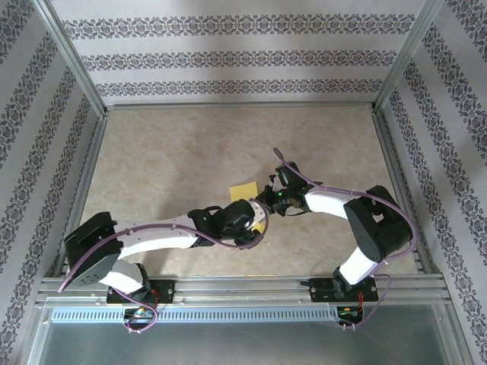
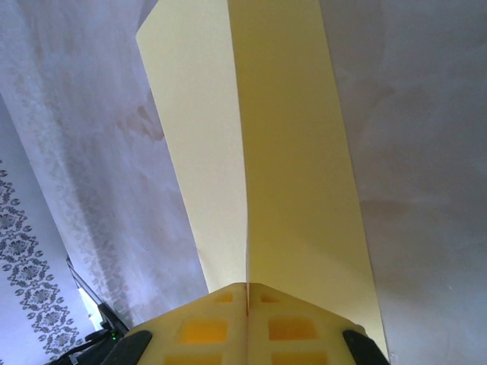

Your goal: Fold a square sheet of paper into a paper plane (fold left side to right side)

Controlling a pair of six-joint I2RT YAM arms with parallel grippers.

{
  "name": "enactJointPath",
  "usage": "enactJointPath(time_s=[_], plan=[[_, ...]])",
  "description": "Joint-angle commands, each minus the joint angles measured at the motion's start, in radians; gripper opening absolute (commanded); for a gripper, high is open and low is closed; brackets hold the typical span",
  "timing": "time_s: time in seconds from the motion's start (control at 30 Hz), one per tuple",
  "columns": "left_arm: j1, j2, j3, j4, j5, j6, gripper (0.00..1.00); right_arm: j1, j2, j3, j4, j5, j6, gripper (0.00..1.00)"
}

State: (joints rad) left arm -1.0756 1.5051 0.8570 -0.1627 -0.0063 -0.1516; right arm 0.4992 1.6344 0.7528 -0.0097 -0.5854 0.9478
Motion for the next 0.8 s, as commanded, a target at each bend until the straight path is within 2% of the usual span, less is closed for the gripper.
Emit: enactJointPath(time_s=[0.0,0.17,0.33,0.43,0.57,0.67,0.77], plan=[[-0.03,0.056,0.06,-0.02,-0.107,0.063,0.61,-0.008,-0.018,0.003,-0.004,0.018,0.019,0.0],[-0.037,0.145,0.123,-0.048,-0.171,0.085,0.63,-0.008,-0.022,-0.004,0.005,0.015,0.025,0.0],[-0.037,0.186,0.158,-0.067,-0.172,0.084,0.61,-0.008,-0.026,-0.012,0.005,0.022,0.025,0.0],[-0.037,0.182,0.157,-0.067,-0.168,0.079,0.5,-0.008,-0.024,-0.014,0.007,0.025,0.026,0.0],[-0.037,0.165,0.152,-0.069,-0.152,0.068,0.24,-0.01,-0.024,-0.012,0.005,0.027,0.025,0.0],[-0.037,0.148,0.143,-0.06,-0.14,0.052,0.08,-0.011,-0.026,-0.007,0.001,0.029,0.02,0.0],[-0.034,0.127,0.135,-0.054,-0.125,0.035,0.02,-0.018,-0.035,0.002,-0.014,0.035,0.003,0.0]])
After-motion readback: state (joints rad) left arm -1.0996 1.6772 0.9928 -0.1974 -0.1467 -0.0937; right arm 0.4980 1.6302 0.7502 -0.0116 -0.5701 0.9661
